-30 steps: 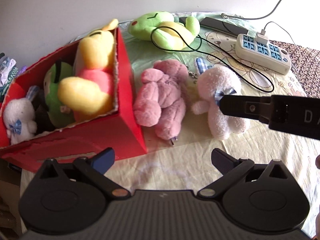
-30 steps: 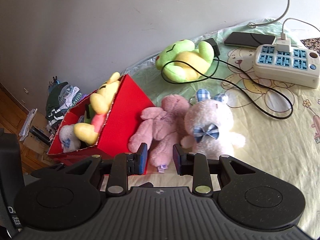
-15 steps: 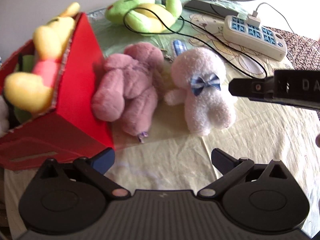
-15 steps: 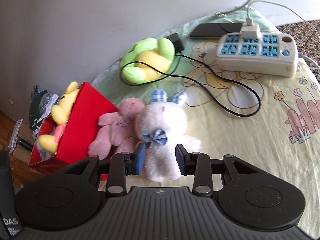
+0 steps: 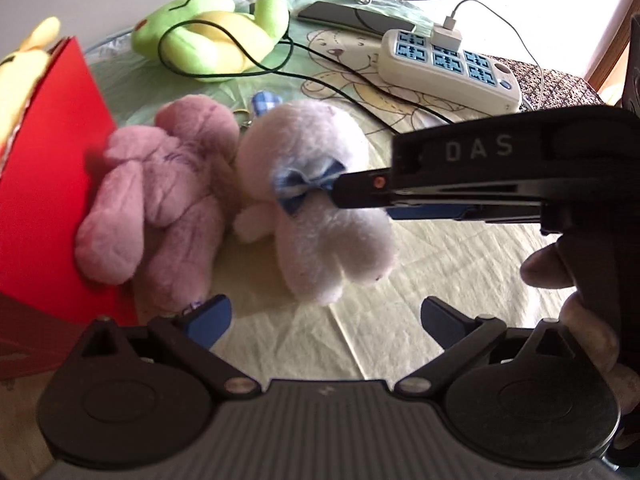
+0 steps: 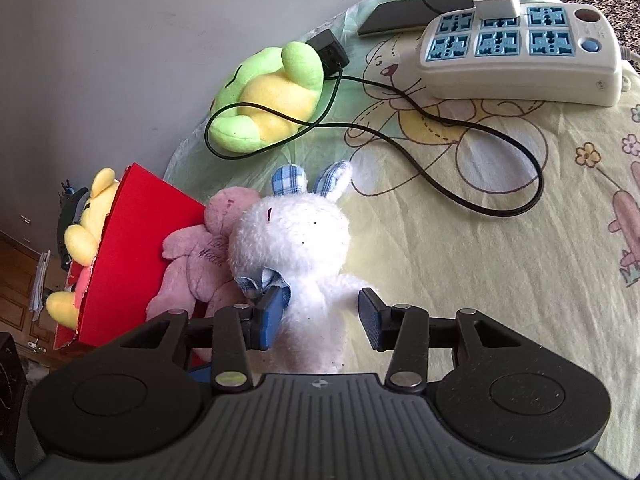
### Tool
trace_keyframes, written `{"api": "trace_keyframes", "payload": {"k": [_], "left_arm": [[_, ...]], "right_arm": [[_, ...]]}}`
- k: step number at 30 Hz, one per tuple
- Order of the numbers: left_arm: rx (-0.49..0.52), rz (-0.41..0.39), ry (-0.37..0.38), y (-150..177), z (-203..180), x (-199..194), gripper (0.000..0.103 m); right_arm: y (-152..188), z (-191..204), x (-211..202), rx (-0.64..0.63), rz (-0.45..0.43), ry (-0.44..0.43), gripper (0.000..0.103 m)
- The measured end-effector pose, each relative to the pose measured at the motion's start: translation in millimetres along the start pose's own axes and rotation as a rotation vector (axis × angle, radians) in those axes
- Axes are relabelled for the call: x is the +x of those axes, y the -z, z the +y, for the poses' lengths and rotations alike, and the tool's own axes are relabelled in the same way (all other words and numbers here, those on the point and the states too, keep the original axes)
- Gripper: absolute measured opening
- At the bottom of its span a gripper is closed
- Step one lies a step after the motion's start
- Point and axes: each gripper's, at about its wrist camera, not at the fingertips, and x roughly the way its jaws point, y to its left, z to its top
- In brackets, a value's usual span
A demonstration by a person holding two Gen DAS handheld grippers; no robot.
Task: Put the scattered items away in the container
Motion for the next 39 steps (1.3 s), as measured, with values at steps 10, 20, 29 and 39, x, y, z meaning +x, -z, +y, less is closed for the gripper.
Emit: {"api": "trace_keyframes", "payload": {"k": [10, 20, 29, 39], "left_arm": [[0.016, 0.027, 0.003, -9, -3, 22, 0.087], [0.105, -0.017, -0.030, -2, -16, 14, 0.066], [0.192, 0.000, 0.003, 38, -39, -4, 0.066], [0.173, -0.009, 0.057, 68, -45, -21, 0.080]], "right_arm": [[-2, 3, 25, -0.007, 0.054, -0.095, 0.052], [4, 3, 18, -0.023, 0.063, -0.128, 0.038], [35, 7, -10, -0.063, 0.105, -0.097, 0.038], [68, 7, -37, -0.056, 0.134, -0.060, 0.039]]}}
